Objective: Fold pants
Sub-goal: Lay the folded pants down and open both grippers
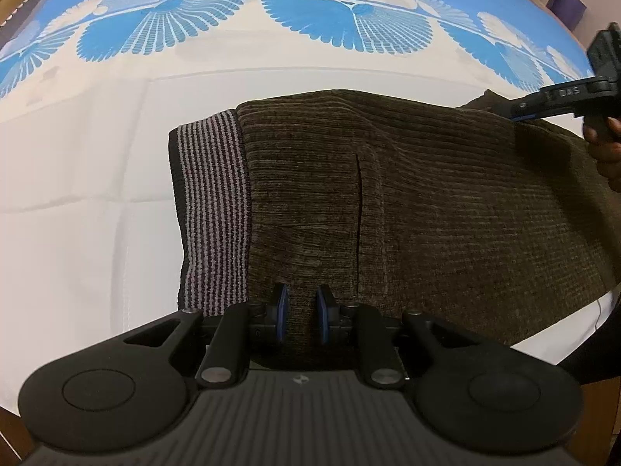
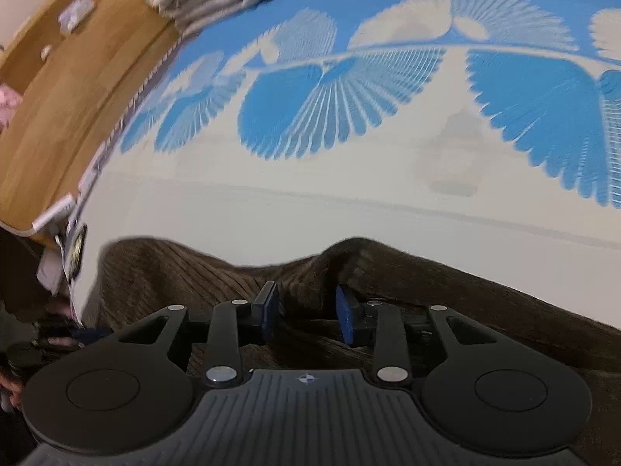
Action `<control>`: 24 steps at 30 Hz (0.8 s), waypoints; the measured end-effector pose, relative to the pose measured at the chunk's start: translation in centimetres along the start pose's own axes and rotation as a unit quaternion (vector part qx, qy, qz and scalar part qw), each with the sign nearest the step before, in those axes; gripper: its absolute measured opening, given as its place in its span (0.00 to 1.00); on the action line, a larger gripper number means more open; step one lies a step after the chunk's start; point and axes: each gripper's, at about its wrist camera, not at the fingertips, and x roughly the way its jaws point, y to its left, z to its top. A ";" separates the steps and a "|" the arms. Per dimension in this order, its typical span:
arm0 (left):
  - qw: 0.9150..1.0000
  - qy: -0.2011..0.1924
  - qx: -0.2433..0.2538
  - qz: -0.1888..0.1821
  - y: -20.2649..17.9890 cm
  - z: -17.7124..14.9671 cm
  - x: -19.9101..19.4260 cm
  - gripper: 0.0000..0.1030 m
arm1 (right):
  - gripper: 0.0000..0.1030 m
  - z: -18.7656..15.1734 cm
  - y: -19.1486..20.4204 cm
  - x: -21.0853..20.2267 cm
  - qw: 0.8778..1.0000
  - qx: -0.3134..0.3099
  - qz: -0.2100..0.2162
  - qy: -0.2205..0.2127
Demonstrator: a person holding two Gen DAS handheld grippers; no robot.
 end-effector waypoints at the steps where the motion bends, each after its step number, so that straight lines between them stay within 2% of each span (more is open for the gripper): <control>1: 1.000 0.000 0.000 -0.001 0.0 0.0 0.0 0.17 | 0.34 0.1 -0.1 0.4 1.000 -0.001 0.001 0.005; 3: 1.000 0.000 0.001 -0.003 0.1 0.0 0.0 0.17 | 0.33 0.3 -0.1 1.2 1.000 0.000 0.007 0.018; 4: 1.000 -0.001 -0.001 -0.003 0.1 0.0 0.0 0.17 | 0.18 0.5 0.1 1.5 1.000 -0.010 0.004 0.021; 5: 1.000 -0.001 -0.001 -0.004 0.1 0.0 0.0 0.17 | 0.11 0.7 0.5 1.3 0.999 -0.030 0.007 0.019; 7: 1.000 -0.003 0.002 -0.005 0.2 -0.2 -0.1 0.17 | 0.10 2.0 1.5 -0.3 0.997 -0.068 0.012 -0.025; 9: 1.000 -0.004 0.004 -0.007 0.2 -0.3 -0.2 0.17 | 0.10 3.6 1.6 -2.2 0.996 -0.055 0.016 -0.072; 10: 1.000 -0.004 0.002 -0.008 0.3 -0.3 -0.3 0.17 | 0.08 3.8 1.8 -2.3 0.994 -0.063 0.000 -0.084; 12: 1.000 -0.005 0.000 -0.011 0.3 -0.3 -0.5 0.17 | 0.08 3.7 1.9 -1.9 0.987 -0.068 -0.084 -0.120; 13: 1.000 -0.008 -0.001 -0.013 0.2 -0.3 -0.7 0.17 | 0.08 3.8 1.6 -1.8 0.983 -0.059 -0.120 -0.126; 15: 0.999 -0.024 -0.004 -0.021 0.3 -0.3 -1.3 0.18 | 0.08 4.0 0.6 -2.6 0.980 -0.020 -0.132 -0.145; 17: 0.997 -0.063 -0.015 -0.032 0.7 0.0 -2.6 0.18 | 0.10 4.0 0.6 -4.5 0.978 -0.016 -0.112 -0.174; 19: 0.992 -0.110 -0.033 -0.052 1.2 0.3 -4.0 0.18 | 0.11 3.7 1.3 -6.0 0.982 -0.036 -0.062 -0.175; 21: 0.986 -0.148 -0.051 -0.064 1.7 0.7 -5.0 0.18 | 0.11 3.0 2.1 -6.4 0.988 -0.062 0.010 -0.138; 22: 0.985 -0.154 -0.056 -0.062 1.8 0.9 -5.0 0.18 | 0.11 2.4 2.6 -6.0 0.990 -0.081 0.046 -0.106; 24: 0.988 -0.136 -0.062 -0.025 2.0 1.3 -4.0 0.18 | 0.11 1.0 3.9 -4.6 0.988 -0.127 0.066 -0.051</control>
